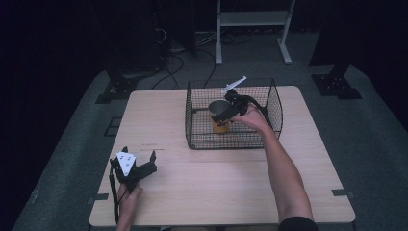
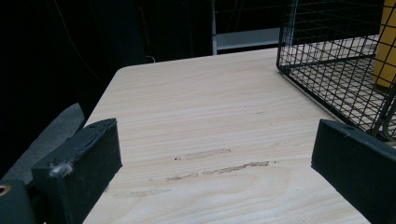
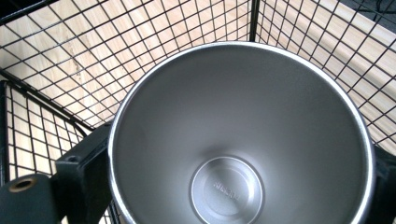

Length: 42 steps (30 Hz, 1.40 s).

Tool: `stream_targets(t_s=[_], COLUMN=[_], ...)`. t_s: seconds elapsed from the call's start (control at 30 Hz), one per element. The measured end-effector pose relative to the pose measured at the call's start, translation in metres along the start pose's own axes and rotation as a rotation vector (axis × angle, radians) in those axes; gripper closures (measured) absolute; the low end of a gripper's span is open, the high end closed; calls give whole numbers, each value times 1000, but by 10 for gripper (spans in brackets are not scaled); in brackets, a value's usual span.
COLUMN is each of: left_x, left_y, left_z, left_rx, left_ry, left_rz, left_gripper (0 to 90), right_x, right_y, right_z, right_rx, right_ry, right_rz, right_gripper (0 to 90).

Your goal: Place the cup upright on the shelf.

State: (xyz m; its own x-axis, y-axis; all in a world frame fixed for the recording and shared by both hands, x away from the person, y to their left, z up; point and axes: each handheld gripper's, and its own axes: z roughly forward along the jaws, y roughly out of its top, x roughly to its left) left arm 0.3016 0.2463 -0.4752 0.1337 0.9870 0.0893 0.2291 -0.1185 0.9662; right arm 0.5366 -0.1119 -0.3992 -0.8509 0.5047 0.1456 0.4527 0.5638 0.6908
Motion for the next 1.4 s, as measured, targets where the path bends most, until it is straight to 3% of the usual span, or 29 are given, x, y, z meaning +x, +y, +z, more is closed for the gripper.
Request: stream_targets(t_s=[0.5,0.9,1.4], left_x=[-1,-1,-1], left_y=[0,0,0], left_z=[0,1,1], left_rx=[1,0,2], left_ry=[3,2,3], left_rz=[3,5,10], left_gripper=[8,8,8], right_x=[1,3,-3], right_y=[-1,7,6], right_z=[-8,-31,-53], right_rx=[-35,-119,-151], right_ry=[-13,-15,-48], right_rz=[5,17,42], right_gripper=[39,26,28])
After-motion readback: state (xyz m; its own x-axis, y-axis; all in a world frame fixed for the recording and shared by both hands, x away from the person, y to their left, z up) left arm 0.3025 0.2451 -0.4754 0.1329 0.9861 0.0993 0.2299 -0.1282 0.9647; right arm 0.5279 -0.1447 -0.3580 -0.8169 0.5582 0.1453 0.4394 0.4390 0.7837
